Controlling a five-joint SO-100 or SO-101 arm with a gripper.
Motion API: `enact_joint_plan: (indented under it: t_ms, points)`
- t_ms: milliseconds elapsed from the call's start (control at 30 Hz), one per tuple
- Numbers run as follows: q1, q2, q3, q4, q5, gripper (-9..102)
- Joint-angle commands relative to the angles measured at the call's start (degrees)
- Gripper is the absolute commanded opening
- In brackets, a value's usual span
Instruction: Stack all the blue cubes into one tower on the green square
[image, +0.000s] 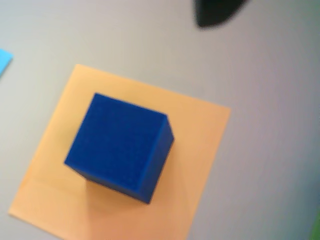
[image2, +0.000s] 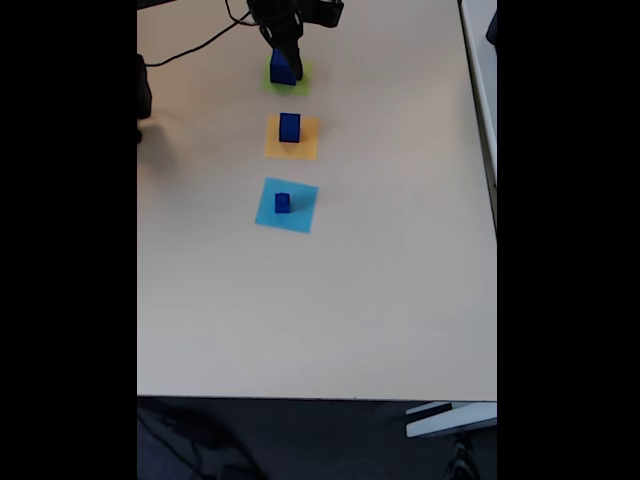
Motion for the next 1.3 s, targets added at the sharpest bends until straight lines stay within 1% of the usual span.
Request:
enact_joint_plan:
  t_ms: [0,167,333,467,1000,1267]
  points:
    - [0.5,-0.2,-2.8,-1.0,1.6,27]
    - [0.4,-0.6,1.6,-2.6,5.3,29]
    - [3.2,-1.5,6.9,-6.2,4.7,30]
    - [4.0,-4.7,7.4,-8.1,4.3,32]
    - [2.3,-11.4,9.6,-13.7,8.9,32]
    - [2.7,-12.0,15.4,-18.2,9.6,32]
